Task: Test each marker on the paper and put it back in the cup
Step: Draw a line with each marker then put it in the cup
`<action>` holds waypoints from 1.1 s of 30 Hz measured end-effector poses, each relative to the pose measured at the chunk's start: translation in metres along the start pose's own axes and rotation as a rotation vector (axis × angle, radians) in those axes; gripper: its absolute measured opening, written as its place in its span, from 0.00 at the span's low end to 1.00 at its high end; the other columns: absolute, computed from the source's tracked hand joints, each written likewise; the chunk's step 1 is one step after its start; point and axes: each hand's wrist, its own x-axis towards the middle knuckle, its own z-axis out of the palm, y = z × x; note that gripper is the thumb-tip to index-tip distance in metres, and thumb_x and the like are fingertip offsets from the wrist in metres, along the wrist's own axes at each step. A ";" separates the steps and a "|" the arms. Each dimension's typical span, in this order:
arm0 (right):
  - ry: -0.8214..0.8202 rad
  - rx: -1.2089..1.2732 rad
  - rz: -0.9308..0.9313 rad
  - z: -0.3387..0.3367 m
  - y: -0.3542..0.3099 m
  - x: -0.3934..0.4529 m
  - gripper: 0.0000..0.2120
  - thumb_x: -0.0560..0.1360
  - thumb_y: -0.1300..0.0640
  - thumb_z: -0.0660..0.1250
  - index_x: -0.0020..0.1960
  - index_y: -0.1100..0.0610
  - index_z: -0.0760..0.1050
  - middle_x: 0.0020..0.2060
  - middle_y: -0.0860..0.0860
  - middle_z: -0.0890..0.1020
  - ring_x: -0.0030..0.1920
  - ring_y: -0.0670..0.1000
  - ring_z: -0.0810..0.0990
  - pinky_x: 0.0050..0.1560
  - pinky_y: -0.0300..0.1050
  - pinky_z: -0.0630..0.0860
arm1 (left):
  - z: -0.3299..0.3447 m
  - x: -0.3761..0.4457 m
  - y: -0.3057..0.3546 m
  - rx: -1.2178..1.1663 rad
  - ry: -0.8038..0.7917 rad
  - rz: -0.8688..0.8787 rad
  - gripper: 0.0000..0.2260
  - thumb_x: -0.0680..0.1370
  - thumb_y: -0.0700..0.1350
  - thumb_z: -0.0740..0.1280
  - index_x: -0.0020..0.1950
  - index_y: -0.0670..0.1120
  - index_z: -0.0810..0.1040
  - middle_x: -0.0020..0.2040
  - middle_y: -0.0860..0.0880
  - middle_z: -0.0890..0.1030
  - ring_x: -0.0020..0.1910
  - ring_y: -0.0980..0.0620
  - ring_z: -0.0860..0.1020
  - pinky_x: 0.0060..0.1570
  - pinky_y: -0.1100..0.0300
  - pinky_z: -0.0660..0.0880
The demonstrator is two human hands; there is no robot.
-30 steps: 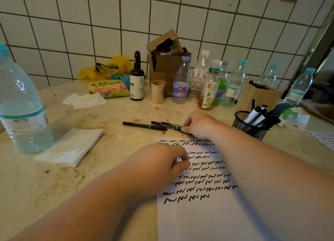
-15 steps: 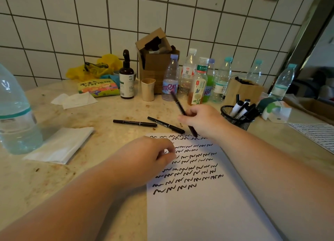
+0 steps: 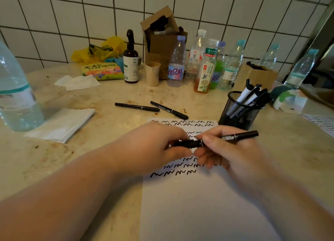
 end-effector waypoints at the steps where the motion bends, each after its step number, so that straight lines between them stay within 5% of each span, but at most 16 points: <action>1: 0.003 -0.019 -0.032 0.001 0.001 0.000 0.09 0.68 0.56 0.71 0.43 0.61 0.84 0.35 0.63 0.85 0.33 0.57 0.84 0.31 0.43 0.79 | 0.000 0.000 0.000 0.010 0.001 0.008 0.13 0.78 0.59 0.65 0.61 0.60 0.78 0.47 0.58 0.82 0.45 0.60 0.77 0.45 0.63 0.76; 6: 0.023 -0.019 -0.070 0.000 0.002 0.002 0.13 0.69 0.54 0.71 0.43 0.65 0.81 0.33 0.62 0.85 0.30 0.57 0.83 0.30 0.43 0.79 | 0.001 0.002 0.000 0.096 0.004 0.048 0.15 0.77 0.60 0.66 0.62 0.61 0.77 0.47 0.60 0.80 0.44 0.63 0.75 0.40 0.71 0.69; 10: 0.030 -0.034 -0.051 0.001 0.002 0.005 0.13 0.70 0.53 0.71 0.43 0.64 0.81 0.31 0.60 0.84 0.29 0.56 0.82 0.28 0.42 0.78 | 0.003 0.002 0.003 0.135 -0.036 0.063 0.09 0.79 0.57 0.63 0.56 0.58 0.79 0.45 0.57 0.82 0.42 0.59 0.77 0.44 0.58 0.76; 13: -0.002 -0.035 -0.050 0.000 0.001 0.004 0.11 0.69 0.53 0.70 0.39 0.61 0.83 0.29 0.60 0.83 0.26 0.54 0.80 0.26 0.42 0.75 | 0.001 0.002 0.003 0.040 -0.110 0.044 0.07 0.81 0.54 0.62 0.48 0.56 0.79 0.40 0.56 0.82 0.38 0.58 0.77 0.42 0.58 0.76; 18: -0.106 -0.067 -0.140 -0.002 -0.002 -0.004 0.07 0.72 0.61 0.72 0.38 0.64 0.82 0.25 0.60 0.80 0.21 0.56 0.76 0.22 0.43 0.72 | -0.008 0.000 0.003 -0.280 -0.340 0.036 0.06 0.81 0.49 0.65 0.48 0.52 0.81 0.33 0.54 0.79 0.30 0.58 0.74 0.36 0.58 0.74; 22: 0.046 0.003 -0.165 -0.020 -0.007 -0.005 0.10 0.68 0.62 0.65 0.31 0.60 0.82 0.19 0.59 0.74 0.18 0.55 0.70 0.21 0.37 0.65 | -0.021 -0.010 -0.013 -0.292 -0.461 0.007 0.08 0.82 0.47 0.64 0.47 0.51 0.83 0.33 0.54 0.77 0.31 0.57 0.72 0.36 0.64 0.70; 28: 0.067 -0.204 0.007 -0.022 -0.002 -0.004 0.09 0.68 0.58 0.65 0.33 0.58 0.80 0.22 0.57 0.75 0.20 0.51 0.71 0.21 0.35 0.65 | -0.014 0.001 -0.014 -0.073 -0.077 -0.135 0.11 0.80 0.56 0.63 0.43 0.54 0.80 0.35 0.51 0.81 0.34 0.54 0.77 0.38 0.56 0.73; 33: 0.116 -0.316 0.062 -0.018 0.001 -0.004 0.08 0.71 0.61 0.66 0.33 0.60 0.78 0.21 0.56 0.75 0.21 0.51 0.70 0.21 0.39 0.64 | -0.004 0.000 -0.021 0.105 -0.106 -0.157 0.10 0.80 0.59 0.61 0.49 0.57 0.79 0.39 0.57 0.80 0.38 0.59 0.76 0.39 0.58 0.74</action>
